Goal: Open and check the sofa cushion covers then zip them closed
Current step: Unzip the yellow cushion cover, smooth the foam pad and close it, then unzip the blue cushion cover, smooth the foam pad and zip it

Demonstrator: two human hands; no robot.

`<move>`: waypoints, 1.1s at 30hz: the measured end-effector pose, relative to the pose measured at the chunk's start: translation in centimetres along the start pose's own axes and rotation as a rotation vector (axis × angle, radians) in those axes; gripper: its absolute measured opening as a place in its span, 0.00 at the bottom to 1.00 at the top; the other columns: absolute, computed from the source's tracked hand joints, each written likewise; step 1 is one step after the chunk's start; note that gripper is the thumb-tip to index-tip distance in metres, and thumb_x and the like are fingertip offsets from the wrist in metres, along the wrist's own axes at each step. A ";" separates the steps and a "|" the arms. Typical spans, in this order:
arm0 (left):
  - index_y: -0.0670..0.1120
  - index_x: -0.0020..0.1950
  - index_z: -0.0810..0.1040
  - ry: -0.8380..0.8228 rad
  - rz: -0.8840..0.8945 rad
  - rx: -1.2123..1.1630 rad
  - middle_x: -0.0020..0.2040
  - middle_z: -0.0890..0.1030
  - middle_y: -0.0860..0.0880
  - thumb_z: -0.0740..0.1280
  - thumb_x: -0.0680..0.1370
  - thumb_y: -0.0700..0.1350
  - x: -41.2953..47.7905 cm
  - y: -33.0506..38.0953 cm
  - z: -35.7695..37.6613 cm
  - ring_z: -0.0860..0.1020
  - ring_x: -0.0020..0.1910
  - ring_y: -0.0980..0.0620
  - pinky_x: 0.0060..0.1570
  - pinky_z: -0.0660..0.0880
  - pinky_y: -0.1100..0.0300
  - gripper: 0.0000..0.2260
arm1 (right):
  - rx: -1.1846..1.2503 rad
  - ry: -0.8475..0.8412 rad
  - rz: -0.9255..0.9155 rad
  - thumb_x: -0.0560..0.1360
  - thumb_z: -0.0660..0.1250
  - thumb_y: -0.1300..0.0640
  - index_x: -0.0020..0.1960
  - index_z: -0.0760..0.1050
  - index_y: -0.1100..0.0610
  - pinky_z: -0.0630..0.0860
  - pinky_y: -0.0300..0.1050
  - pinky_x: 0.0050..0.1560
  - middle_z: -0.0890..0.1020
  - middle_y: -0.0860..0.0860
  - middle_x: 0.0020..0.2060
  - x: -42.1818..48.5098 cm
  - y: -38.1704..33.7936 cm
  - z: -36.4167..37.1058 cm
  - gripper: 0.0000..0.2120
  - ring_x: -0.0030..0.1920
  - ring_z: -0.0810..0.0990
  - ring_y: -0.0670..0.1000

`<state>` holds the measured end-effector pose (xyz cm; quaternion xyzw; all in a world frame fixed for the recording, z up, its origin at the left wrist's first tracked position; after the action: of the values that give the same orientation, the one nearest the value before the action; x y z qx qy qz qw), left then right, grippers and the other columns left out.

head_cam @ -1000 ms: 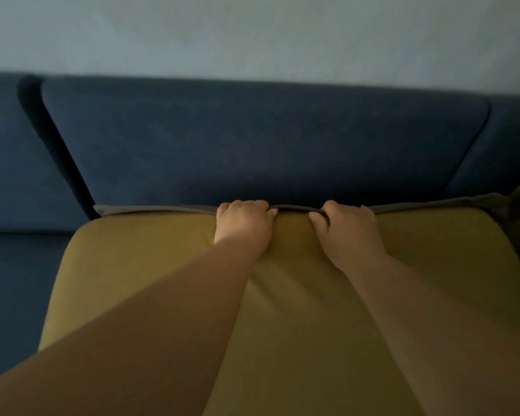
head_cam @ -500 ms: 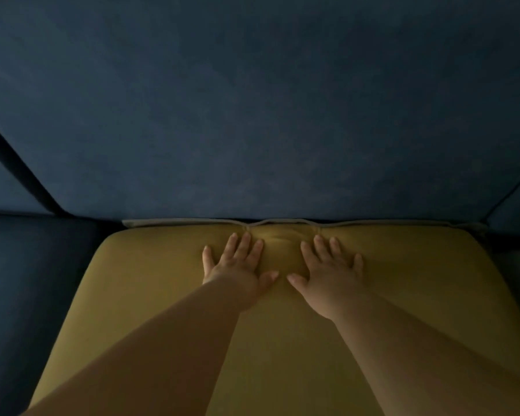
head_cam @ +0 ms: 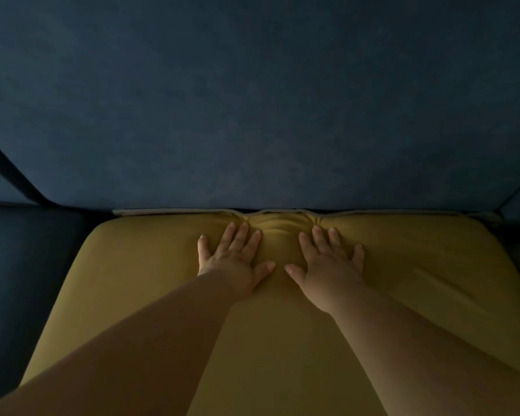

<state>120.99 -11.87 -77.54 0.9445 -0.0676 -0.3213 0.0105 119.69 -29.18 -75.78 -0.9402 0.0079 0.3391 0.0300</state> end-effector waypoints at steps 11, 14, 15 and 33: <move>0.54 0.79 0.41 -0.067 0.000 -0.115 0.79 0.40 0.53 0.54 0.81 0.62 -9.2 1.0 -2.5 0.39 0.77 0.52 0.75 0.45 0.44 0.32 | 0.104 -0.078 -0.119 0.84 0.51 0.45 0.80 0.41 0.51 0.46 0.56 0.77 0.42 0.48 0.79 -9.6 0.0 -2.6 0.31 0.78 0.39 0.53; 0.53 0.78 0.38 0.014 -0.025 -0.130 0.78 0.37 0.53 0.53 0.80 0.63 -14.7 1.6 -4.0 0.35 0.76 0.52 0.75 0.43 0.44 0.34 | 0.138 0.062 -0.181 0.83 0.53 0.46 0.80 0.42 0.50 0.47 0.58 0.77 0.41 0.45 0.79 -15.1 -0.5 -4.0 0.31 0.78 0.37 0.50; 0.53 0.78 0.38 0.036 -0.032 -0.144 0.78 0.37 0.53 0.53 0.80 0.63 -16.5 1.8 -4.9 0.35 0.76 0.53 0.75 0.43 0.44 0.35 | 0.149 0.083 -0.196 0.83 0.53 0.47 0.80 0.41 0.49 0.46 0.57 0.77 0.40 0.45 0.79 -16.8 -0.8 -4.8 0.31 0.78 0.36 0.49; 0.53 0.79 0.43 0.420 -0.155 -0.195 0.79 0.40 0.54 0.53 0.80 0.62 -49.3 -2.2 -19.3 0.35 0.76 0.53 0.74 0.41 0.42 0.32 | 0.008 0.379 -0.508 0.84 0.52 0.47 0.80 0.44 0.50 0.46 0.57 0.76 0.45 0.47 0.80 -45.9 -10.4 -19.0 0.29 0.79 0.42 0.50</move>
<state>94.32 -3.49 -32.56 0.9875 0.0401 -0.1228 0.0905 96.81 -20.22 -31.33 -0.9585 -0.2202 0.1394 0.1155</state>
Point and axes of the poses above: each hand's wrist, its own x-axis towards the middle knuckle, its own z-axis out of the palm, y = z × x, the point moved 1 cm from there along x, towards the middle knuckle
